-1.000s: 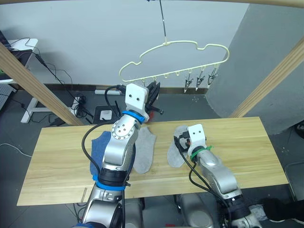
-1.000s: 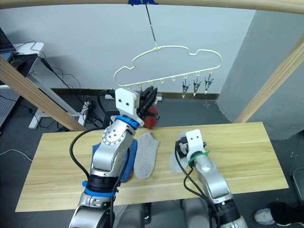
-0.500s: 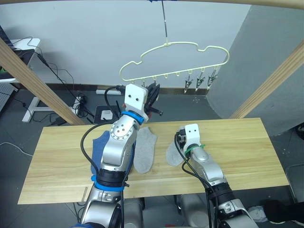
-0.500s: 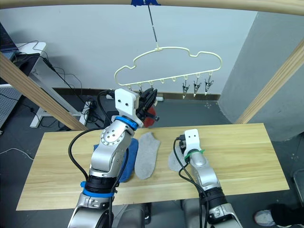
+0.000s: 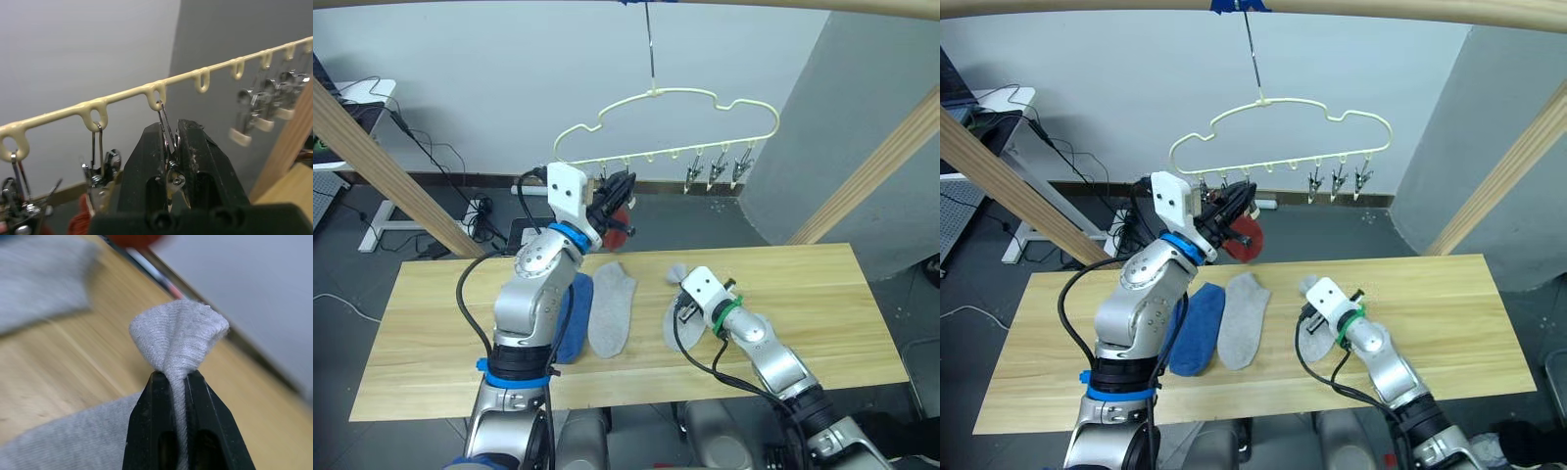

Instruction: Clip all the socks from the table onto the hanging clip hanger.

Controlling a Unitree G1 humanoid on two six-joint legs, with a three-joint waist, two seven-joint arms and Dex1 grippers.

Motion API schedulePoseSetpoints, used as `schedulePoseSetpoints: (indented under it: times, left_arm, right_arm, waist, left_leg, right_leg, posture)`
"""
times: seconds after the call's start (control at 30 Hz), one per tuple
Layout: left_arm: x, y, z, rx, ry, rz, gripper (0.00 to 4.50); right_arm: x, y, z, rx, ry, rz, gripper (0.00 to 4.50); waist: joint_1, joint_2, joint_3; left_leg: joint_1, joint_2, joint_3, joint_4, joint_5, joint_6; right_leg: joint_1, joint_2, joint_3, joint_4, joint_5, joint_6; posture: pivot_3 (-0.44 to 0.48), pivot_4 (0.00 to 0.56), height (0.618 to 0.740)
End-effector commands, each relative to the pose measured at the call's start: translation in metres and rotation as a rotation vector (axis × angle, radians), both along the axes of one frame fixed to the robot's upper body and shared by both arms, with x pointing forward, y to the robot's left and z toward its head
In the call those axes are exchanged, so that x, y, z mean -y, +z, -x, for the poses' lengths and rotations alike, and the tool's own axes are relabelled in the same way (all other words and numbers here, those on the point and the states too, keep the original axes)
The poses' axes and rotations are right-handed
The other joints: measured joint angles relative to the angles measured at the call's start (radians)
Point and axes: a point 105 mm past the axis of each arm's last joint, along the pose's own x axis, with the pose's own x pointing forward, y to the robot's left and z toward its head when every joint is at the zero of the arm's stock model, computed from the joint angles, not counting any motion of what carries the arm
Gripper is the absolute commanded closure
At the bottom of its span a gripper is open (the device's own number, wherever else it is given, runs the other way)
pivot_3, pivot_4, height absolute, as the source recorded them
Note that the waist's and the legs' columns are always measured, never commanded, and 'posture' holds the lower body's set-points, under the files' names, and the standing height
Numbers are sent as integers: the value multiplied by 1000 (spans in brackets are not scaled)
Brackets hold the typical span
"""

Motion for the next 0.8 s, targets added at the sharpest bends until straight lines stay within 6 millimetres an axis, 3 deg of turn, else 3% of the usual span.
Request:
schedulePoseSetpoints:
  times: [0.03, 0.23, 0.8]
  left_arm:
    - [0, 26, 11, 58, -80, 26, 4376]
    - [0, 26, 14, 7, -139, 46, 4376]
    - [3, 19, 19, -37, -182, 24, 4376]
  right_arm:
    - [-19, 38, 8, 148, 201, 84, 4500]
    - [-27, 78, -1, 265, 298, 187, 4500]
    - [-40, 114, -8, 441, 325, 198, 4500]
  waist:
    - [-1, 0, 0]
    - [3, 0, 0]
    - [4, 0, 0]
  left_leg:
    - [0, 0, 0, 0, 0, 0]
    - [0, 1, -1, 0, 0, 0]
    - [0, 2, -1, 0, 0, 0]
  right_leg:
    - [0, 0, 0, 0, 0, 0]
    - [0, -1, 0, 0, 0, 0]
    - [0, -3, 0, 0, 0, 0]
  posture:
    - [-191, 279, 740]
    - [-197, 281, 740]
    - [-197, 287, 740]
